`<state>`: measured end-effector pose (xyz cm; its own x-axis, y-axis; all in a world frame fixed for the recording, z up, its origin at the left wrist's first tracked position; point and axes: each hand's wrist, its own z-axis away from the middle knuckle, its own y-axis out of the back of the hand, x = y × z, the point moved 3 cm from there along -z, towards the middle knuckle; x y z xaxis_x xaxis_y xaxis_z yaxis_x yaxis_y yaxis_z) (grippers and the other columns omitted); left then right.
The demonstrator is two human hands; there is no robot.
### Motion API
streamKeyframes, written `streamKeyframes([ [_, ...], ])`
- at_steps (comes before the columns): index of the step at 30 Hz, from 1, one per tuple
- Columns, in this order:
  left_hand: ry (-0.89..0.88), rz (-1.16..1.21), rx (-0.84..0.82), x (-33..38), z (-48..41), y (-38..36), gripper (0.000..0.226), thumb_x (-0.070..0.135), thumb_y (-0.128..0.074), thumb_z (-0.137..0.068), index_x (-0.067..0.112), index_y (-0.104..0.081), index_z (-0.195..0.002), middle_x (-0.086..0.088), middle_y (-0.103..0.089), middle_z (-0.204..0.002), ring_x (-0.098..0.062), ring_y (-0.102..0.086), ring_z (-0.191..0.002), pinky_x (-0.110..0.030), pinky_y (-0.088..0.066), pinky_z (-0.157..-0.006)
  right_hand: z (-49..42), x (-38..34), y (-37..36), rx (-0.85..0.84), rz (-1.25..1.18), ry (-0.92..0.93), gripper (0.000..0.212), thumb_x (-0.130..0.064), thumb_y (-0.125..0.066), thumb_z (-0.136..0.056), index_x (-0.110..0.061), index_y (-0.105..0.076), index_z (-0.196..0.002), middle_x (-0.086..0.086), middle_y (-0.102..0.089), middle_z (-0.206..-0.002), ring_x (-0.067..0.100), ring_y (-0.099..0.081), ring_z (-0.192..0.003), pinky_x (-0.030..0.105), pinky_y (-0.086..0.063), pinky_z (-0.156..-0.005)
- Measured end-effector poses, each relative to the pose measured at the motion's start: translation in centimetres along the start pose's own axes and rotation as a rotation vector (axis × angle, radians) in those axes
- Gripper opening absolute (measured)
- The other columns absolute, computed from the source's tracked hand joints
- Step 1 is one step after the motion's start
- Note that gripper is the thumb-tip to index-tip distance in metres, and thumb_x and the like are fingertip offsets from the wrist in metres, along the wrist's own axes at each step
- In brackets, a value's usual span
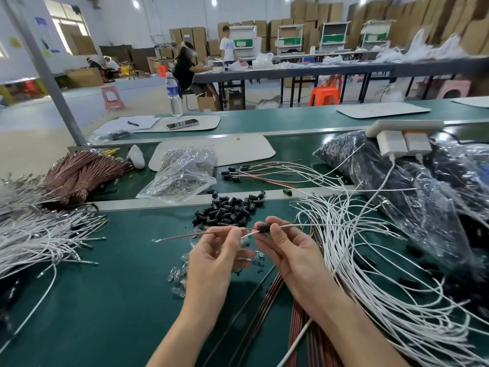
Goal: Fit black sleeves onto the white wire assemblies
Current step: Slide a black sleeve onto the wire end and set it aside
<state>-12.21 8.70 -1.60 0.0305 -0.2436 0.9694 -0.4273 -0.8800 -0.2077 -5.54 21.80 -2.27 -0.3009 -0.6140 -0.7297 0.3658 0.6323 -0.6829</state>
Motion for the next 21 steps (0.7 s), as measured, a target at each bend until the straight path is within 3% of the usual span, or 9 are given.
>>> streamKeyframes([
  [5, -0.058, -0.078, -0.083, 0.2, 0.4, -0.3, 0.012, 0.034, -0.067, -0.089, 0.026, -0.071, -0.096, -0.005, -0.076, -0.092, -0.022, -0.074, -0.078, -0.023, -0.057, -0.062, 0.2, 0.3, -0.3, -0.069, 0.191, 0.026, 0.027, -0.025, -0.077, -0.077, -0.012, -0.079, -0.1, 0.018, -0.075, -0.108, 0.027, -0.074, -0.099, 0.029, -0.059, -0.082],
  [10, -0.118, -0.14, -0.121, 0.4, 0.6, -0.3, 0.022, 0.032, -0.069, -0.086, 0.018, -0.07, -0.104, 0.002, -0.076, -0.095, -0.014, -0.074, -0.083, -0.021, -0.057, -0.067, 0.1, 0.2, 0.0, -0.047, 0.312, 0.043, 0.033, -0.038, -0.084, -0.07, -0.019, -0.081, -0.096, 0.004, -0.073, -0.09, 0.016, -0.069, -0.086, 0.034, -0.059, -0.081],
  [16, -0.159, -0.116, -0.011, 0.8, -0.1, 0.8, 0.02, 0.035, -0.068, -0.086, 0.022, -0.072, -0.1, -0.003, -0.075, -0.083, -0.014, -0.071, -0.073, -0.021, -0.057, -0.066, -0.2, -1.3, 0.9, 0.087, 0.115, 0.023, 0.02, -0.03, -0.08, -0.072, -0.014, -0.078, -0.083, 0.005, -0.073, -0.083, 0.015, -0.07, -0.072, 0.026, -0.059, -0.062],
  [21, -0.154, -0.1, 0.035, 1.2, -0.6, 2.0, 0.015, 0.042, -0.067, -0.085, 0.034, -0.075, -0.096, -0.004, -0.073, -0.08, -0.016, -0.07, -0.071, -0.022, -0.057, -0.067, -0.2, -3.0, 1.9, 0.174, -0.026, 0.061, 0.019, -0.027, -0.07, -0.082, -0.01, -0.069, -0.089, 0.003, -0.073, -0.083, 0.012, -0.069, -0.069, 0.023, -0.06, -0.059],
])
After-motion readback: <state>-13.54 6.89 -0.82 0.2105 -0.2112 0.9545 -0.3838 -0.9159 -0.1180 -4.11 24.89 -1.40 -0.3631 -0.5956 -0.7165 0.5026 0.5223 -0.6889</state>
